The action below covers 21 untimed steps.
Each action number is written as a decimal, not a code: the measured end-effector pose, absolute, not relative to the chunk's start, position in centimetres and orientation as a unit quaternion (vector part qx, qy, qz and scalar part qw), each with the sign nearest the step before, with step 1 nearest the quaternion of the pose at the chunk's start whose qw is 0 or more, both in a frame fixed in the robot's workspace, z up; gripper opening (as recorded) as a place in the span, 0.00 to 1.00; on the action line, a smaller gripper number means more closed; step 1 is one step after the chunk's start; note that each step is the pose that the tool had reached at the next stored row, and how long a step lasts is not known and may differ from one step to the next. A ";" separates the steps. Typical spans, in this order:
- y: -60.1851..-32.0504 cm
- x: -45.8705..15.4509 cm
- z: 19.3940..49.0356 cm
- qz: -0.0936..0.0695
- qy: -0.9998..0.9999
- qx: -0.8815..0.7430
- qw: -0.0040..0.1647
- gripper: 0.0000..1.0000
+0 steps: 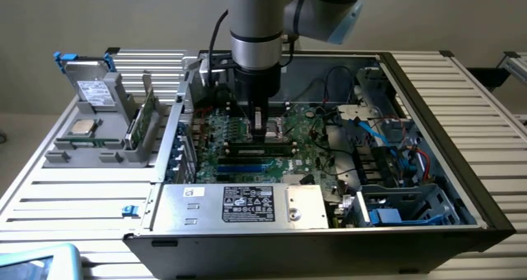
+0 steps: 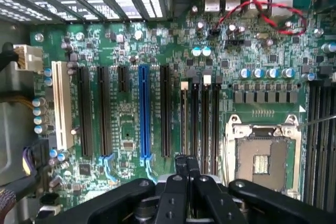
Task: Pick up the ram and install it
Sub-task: 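Press down the ram until it locks into place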
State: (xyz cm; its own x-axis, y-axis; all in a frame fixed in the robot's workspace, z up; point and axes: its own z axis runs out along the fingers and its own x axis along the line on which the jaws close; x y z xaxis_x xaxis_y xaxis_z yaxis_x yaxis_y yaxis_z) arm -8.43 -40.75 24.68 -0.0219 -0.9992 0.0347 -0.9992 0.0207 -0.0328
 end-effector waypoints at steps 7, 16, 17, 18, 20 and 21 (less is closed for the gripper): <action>-40.7 -7.6 25.5 0.024 -0.714 0.699 0.001 0.11; -40.7 -7.6 25.6 0.024 -0.714 0.699 0.001 0.11; -40.7 -7.6 25.6 0.024 -0.714 0.699 0.001 0.11; -40.7 -7.6 25.6 0.024 -0.714 0.699 0.001 0.11; -40.7 -7.6 25.6 0.024 -0.714 0.699 0.001 0.11; -40.7 -7.6 25.6 0.024 -0.714 0.699 0.001 0.11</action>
